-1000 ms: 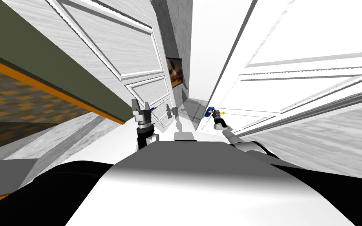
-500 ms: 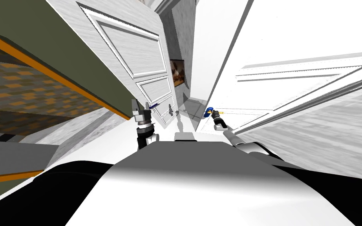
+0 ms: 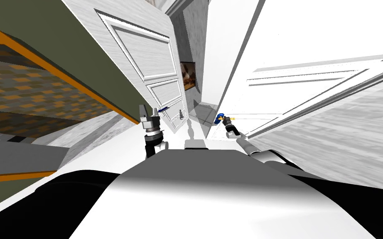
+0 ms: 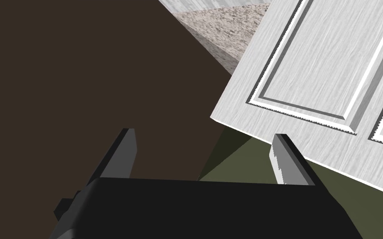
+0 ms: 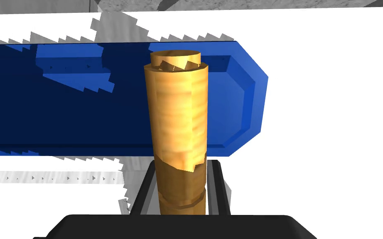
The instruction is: Pull the door open
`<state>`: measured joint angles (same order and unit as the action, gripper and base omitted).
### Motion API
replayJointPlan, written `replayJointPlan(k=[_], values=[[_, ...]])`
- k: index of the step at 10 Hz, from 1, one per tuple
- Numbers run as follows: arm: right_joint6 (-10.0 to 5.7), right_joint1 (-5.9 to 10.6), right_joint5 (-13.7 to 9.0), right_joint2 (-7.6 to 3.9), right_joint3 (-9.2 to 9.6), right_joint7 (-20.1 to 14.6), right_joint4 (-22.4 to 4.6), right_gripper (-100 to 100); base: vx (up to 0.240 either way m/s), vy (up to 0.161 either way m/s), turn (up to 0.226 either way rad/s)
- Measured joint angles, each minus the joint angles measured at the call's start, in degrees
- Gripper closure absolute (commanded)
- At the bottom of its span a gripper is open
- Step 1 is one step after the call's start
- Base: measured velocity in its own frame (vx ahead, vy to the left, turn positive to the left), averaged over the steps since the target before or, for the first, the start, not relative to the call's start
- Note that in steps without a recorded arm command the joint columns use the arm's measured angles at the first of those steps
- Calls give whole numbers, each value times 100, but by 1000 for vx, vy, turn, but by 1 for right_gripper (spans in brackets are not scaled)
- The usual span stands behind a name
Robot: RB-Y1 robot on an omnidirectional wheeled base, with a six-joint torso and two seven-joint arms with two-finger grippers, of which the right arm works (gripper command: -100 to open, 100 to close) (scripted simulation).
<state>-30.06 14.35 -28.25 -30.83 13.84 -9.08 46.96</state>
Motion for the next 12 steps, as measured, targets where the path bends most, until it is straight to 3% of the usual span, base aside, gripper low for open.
replayJointPlan(k=[3,7,9,12], values=[[58,-235,-2,-121,193,-61,404,100,-122,-58,-1],[-65,-286,37,-286,621,-289,662,100,-159,-107,11],[-90,-314,58,-291,753,-344,695,100,-53,-17,-59],[-364,-460,98,-604,1147,-549,944,100,-26,13,-153]])
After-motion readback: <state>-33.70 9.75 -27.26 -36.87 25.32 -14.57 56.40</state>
